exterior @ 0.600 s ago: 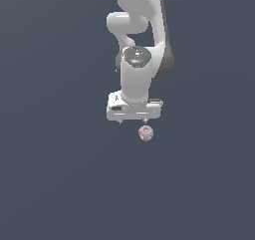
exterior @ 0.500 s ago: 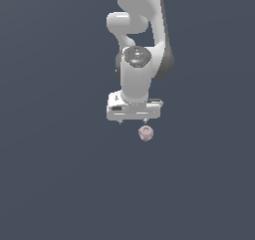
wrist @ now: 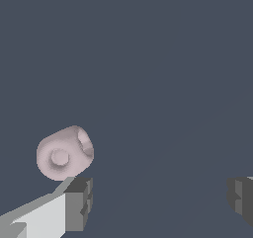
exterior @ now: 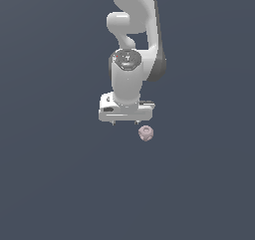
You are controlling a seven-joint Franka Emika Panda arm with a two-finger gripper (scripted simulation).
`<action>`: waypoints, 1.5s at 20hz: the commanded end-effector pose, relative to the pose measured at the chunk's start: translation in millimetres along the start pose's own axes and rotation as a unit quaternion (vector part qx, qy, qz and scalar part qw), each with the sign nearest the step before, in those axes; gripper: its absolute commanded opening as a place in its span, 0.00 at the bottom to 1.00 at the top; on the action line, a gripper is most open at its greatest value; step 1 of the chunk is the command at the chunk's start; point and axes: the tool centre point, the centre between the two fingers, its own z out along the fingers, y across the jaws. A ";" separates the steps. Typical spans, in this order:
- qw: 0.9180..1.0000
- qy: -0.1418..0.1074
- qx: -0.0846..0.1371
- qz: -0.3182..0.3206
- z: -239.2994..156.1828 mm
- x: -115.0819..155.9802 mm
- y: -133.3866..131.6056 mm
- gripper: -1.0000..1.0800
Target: Pick up the object and move it to a goal position.
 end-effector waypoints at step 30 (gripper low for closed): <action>0.974 0.012 0.015 -0.224 63.9 -15.0 -107.5 0.96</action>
